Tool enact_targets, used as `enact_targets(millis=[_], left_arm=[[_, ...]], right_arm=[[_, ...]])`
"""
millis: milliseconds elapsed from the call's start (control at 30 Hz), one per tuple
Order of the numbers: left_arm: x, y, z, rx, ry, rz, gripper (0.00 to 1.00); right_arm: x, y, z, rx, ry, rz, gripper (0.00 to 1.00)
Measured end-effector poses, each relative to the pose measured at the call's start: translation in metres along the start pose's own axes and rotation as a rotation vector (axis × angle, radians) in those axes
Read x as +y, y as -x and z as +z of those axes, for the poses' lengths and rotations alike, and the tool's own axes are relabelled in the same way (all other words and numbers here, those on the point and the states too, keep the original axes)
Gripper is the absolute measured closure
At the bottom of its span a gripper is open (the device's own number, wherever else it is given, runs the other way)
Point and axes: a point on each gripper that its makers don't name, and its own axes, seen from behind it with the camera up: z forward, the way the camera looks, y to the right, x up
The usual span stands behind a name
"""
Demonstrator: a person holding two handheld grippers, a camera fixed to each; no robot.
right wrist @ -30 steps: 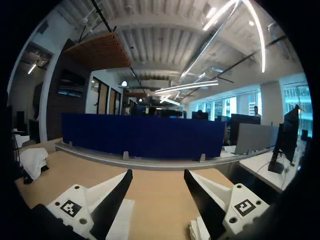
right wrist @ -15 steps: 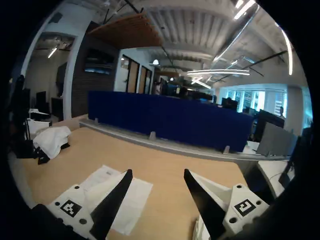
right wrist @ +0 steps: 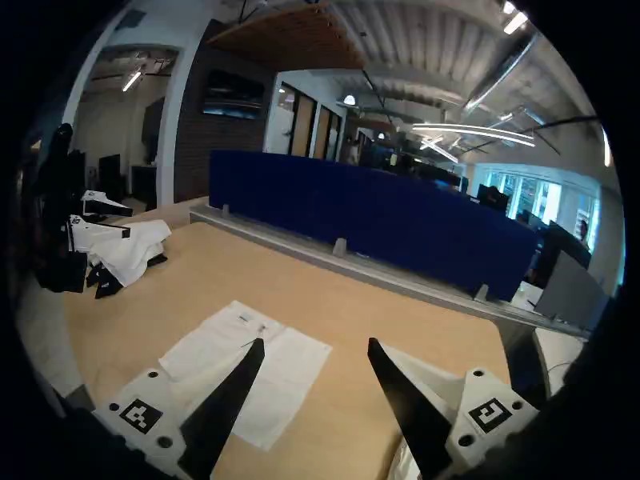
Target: Fold towel
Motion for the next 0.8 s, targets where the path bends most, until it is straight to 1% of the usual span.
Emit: enact_targets(millis=[233, 400, 567, 800], left_arm=[[0.011, 0.021, 0.006, -0.035, 0.028, 0.016, 0.05], [0.019, 0.043, 0.012, -0.068, 0.046, 0.031, 0.05], [0.026, 0.065, 0.019, -0.092, 0.052, 0.045, 0.05], [0.039, 0.099, 0.027, -0.138, 0.075, 0.063, 0.05]], right_arm=[[-0.009, 0.019, 0.009, -0.034, -0.019, -0.017, 0.0], [-0.015, 0.037, 0.016, -0.057, -0.033, -0.025, 0.0], [-0.021, 0.058, 0.026, -0.076, -0.046, -0.027, 0.0], [-0.028, 0.089, 0.038, -0.104, -0.059, -0.018, 0.0]])
